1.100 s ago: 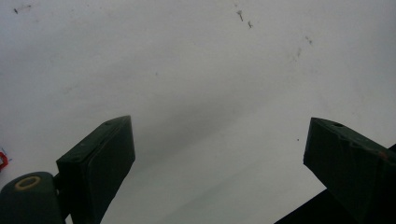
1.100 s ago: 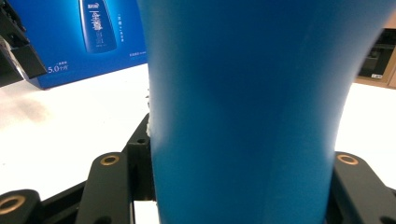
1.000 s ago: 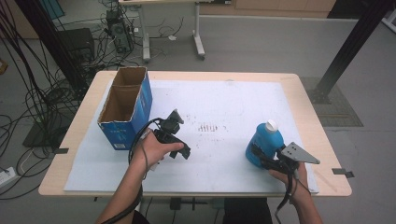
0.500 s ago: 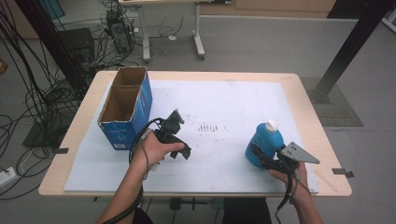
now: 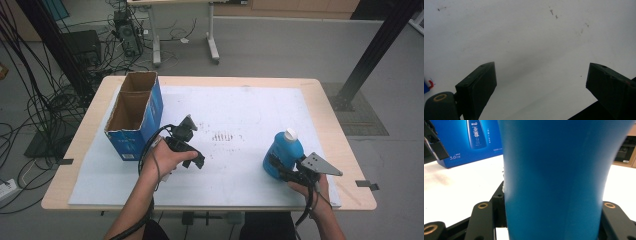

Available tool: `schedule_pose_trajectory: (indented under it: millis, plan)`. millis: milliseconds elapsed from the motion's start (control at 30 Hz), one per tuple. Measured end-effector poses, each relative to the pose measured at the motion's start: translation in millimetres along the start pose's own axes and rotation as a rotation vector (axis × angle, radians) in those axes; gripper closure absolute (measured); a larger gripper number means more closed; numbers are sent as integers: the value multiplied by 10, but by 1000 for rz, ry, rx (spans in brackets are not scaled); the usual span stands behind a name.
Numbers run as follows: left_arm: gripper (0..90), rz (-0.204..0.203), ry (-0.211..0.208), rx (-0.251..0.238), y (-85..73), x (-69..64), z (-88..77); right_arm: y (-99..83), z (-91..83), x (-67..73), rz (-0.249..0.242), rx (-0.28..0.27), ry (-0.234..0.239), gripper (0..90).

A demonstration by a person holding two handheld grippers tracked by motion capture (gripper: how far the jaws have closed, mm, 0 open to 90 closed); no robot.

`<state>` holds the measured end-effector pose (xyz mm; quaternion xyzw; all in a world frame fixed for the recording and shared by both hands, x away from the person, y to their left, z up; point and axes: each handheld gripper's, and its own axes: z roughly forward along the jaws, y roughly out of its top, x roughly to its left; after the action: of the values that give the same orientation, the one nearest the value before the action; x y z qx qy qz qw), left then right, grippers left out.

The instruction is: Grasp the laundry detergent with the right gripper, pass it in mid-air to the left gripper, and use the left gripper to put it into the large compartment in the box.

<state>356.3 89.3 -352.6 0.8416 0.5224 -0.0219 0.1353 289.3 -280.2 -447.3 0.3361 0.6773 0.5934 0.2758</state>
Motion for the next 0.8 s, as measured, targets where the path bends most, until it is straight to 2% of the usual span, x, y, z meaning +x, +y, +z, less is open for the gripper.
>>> schedule_pose_trajectory:
  millis: [133,433,800]
  plan:
    - [101,0,-10,1,3,5,18,-6,-2,8,1,-5,-7,434]
    - [98,-8,-4,7,-24,61,49,-16,-2,9,2,-15,-9,437]
    - [97,10,7,8,-15,86,-17,31,0,2,32,15,-9,441]
